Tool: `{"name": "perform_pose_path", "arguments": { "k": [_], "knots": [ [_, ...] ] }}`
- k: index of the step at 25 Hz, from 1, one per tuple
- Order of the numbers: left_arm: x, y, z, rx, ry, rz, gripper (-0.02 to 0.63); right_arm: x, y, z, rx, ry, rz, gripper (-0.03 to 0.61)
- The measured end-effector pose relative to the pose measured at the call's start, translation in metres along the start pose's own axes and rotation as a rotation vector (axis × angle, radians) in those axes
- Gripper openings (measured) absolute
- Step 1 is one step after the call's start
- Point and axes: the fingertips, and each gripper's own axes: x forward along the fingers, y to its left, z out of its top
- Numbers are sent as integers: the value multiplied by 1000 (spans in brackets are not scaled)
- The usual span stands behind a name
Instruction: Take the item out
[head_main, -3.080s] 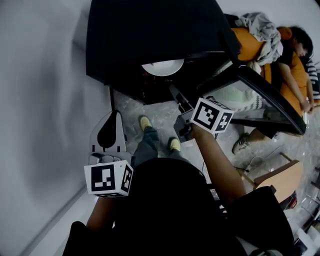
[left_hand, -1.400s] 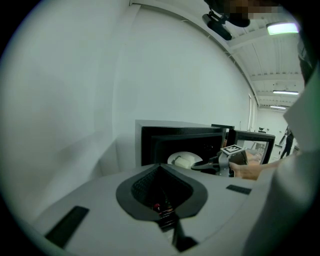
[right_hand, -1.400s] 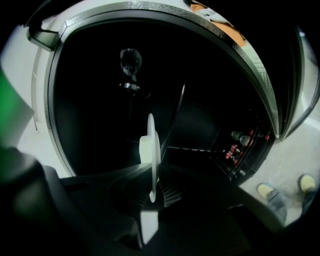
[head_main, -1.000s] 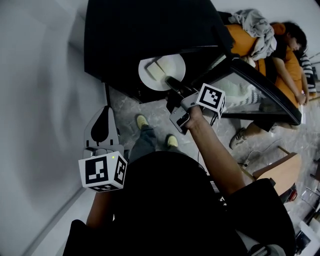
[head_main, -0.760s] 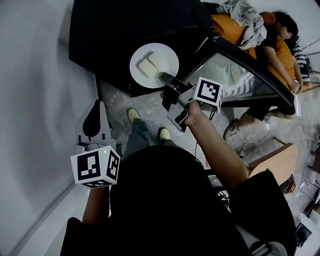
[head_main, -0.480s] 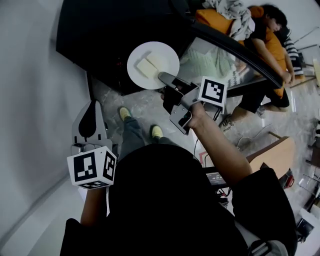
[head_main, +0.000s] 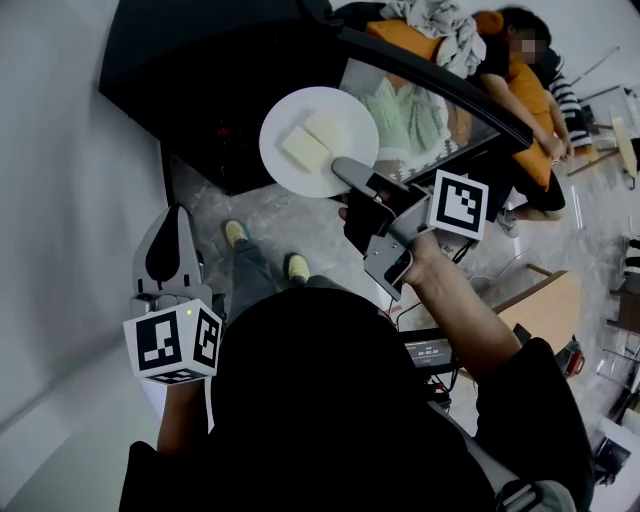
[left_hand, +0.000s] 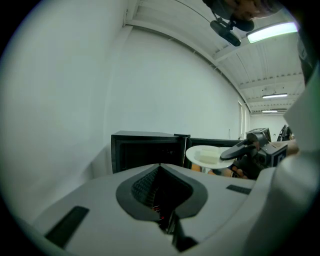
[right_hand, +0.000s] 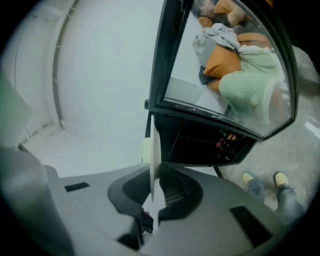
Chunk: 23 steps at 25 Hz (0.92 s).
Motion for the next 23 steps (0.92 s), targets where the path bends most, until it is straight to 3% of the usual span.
{"name": "perform_pose_path", "arguments": {
  "k": [8, 23],
  "knots": [
    [19, 18, -13, -4, -1, -3, 9, 2, 1, 0, -7, 1, 12, 29],
    [26, 10, -5, 0, -14, -17, 9, 4, 7, 0, -33, 13, 25, 31]
  ]
}}
